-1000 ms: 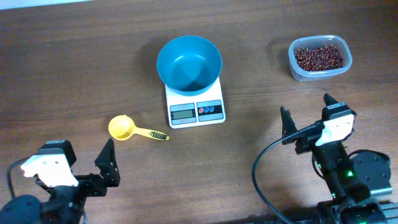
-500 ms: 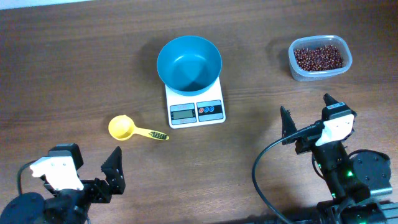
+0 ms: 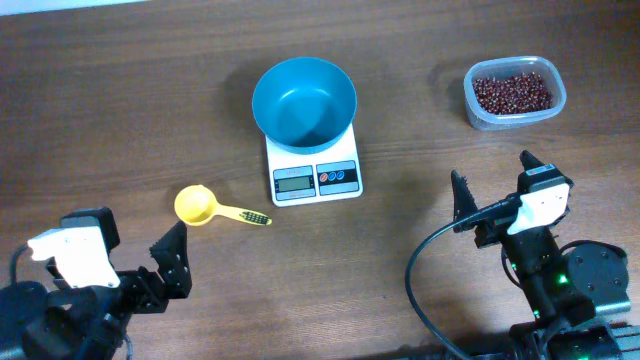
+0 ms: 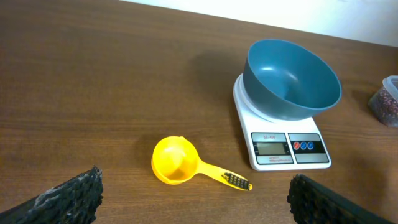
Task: Scoop item into bowl and weigh 50g on scale
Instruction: 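Move the left gripper forward toward the yellow scoop's cup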
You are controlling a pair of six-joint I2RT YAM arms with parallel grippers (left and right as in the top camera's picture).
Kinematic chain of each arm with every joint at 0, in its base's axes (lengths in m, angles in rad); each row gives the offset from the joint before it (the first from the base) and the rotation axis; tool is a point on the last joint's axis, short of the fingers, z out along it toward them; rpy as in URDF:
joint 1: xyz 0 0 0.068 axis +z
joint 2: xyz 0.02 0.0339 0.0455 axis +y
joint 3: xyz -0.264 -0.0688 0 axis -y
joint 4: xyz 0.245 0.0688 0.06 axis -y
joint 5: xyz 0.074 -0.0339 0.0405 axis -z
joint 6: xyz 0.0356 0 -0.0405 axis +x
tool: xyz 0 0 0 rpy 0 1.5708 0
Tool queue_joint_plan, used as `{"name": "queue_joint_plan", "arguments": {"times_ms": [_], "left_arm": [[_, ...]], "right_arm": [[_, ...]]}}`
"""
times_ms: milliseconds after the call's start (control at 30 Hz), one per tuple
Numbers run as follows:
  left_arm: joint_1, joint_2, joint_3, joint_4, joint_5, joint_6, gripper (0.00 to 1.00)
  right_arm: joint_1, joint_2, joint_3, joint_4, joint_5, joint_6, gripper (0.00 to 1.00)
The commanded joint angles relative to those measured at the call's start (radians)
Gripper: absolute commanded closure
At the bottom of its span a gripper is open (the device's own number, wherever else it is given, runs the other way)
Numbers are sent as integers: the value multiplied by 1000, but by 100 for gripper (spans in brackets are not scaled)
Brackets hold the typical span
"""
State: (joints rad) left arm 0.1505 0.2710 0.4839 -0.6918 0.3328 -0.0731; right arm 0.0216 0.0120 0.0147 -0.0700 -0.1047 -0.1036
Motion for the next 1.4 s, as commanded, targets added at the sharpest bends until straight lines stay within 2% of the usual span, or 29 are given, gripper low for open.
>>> {"name": "queue_joint_plan", "arguments": {"times_ms": [0, 1367], "left_arm": [[-6, 18, 22, -11, -7, -9, 1], [-6, 18, 22, -47, -7, -9, 1]], "right_arm": [[13, -8, -9, 0, 5, 11, 1], [13, -8, -9, 0, 5, 11, 1]]}}
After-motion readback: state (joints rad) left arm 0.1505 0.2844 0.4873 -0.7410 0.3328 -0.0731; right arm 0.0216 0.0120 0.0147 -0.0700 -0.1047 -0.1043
